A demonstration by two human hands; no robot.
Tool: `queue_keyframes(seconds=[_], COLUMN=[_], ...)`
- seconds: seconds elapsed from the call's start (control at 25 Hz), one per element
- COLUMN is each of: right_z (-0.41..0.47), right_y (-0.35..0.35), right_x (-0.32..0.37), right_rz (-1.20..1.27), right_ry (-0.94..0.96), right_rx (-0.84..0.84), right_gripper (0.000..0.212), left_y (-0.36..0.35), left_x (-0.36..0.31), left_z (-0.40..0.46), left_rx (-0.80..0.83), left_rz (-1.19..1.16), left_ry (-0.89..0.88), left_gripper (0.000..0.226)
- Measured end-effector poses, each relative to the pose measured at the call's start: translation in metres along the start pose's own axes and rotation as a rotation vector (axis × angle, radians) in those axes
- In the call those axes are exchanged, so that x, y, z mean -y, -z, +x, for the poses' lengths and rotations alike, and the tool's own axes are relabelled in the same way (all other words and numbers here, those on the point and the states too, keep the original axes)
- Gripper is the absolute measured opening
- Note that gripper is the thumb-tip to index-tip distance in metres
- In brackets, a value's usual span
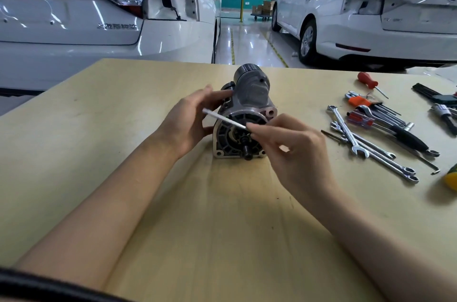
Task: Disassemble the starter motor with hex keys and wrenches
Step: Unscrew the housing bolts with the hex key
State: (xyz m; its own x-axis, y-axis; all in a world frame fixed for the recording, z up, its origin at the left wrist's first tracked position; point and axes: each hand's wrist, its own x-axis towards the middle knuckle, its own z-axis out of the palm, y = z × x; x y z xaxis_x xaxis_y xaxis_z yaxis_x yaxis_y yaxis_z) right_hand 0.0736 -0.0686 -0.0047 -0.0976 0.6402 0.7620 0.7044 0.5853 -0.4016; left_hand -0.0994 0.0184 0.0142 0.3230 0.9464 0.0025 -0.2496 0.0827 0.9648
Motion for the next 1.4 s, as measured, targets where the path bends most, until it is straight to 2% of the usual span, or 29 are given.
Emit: queue_keyframes(seconds=[0.08, 0.16, 0.24, 0.32, 0.4, 0.48, 0.6, 0.64, 0.72, 0.8, 0.96, 1.4], right_z=[-0.001, 0.0, 0.0, 0.0, -0.001, 0.001, 0.006, 0.007, 0.009, 0.01, 0.01, 0.008], right_y=[-0.001, -0.001, -0.001, 0.0, 0.003, 0.006, 0.013, 0.014, 0.015, 0.014, 0.012, 0.01], right_x=[-0.001, -0.001, 0.0, 0.003, 0.005, 0.005, 0.002, 0.001, -0.001, -0.001, -0.005, -0.007], right_rz=[-0.202, -0.288, -0.294, -0.185, -0.017, 0.216, 0.833, 0.992, 1.132, 1.178, 1.176, 1.23], right_ry=[0.133, 0.17, 0.179, 0.118, -0.059, -0.364, -0.878, -0.991, -1.098, -1.129, -1.175, -1.17], right_rx=[0.084, 0.12, 0.13, 0.086, -0.036, -0.115, -0.168, -0.181, -0.205, -0.228, -0.24, -0.276], right_gripper=[0.031, 0.036, 0.034, 0.022, 0.013, 0.018, 0.013, 0.013, 0.014, 0.016, 0.019, 0.018], left_y=[0.002, 0.002, 0.001, 0.001, 0.001, 0.001, 0.001, 0.001, 0.001, 0.001, 0.001, 0.002], left_x=[-0.002, -0.002, -0.002, -0.002, -0.003, -0.002, 0.0, 0.0, 0.001, 0.002, 0.003, 0.003], left_z=[0.0, -0.001, -0.001, -0.001, -0.001, -0.001, 0.0, 0.0, 0.0, 0.0, -0.002, -0.002], left_rx=[0.015, 0.004, -0.001, 0.002, 0.007, 0.006, 0.015, 0.017, 0.014, 0.016, 0.036, 0.041], left_rz=[-0.076, -0.065, -0.053, -0.065, -0.059, -0.034, -0.014, -0.008, 0.029, 0.089, 0.11, 0.094], left_ry=[0.045, 0.053, 0.049, 0.052, 0.048, 0.036, 0.033, 0.031, 0.013, -0.025, -0.052, -0.05], left_gripper=[0.051, 0.055, 0.055, 0.054, 0.053, 0.053, 0.051, 0.049, 0.04, 0.025, 0.042, 0.031])
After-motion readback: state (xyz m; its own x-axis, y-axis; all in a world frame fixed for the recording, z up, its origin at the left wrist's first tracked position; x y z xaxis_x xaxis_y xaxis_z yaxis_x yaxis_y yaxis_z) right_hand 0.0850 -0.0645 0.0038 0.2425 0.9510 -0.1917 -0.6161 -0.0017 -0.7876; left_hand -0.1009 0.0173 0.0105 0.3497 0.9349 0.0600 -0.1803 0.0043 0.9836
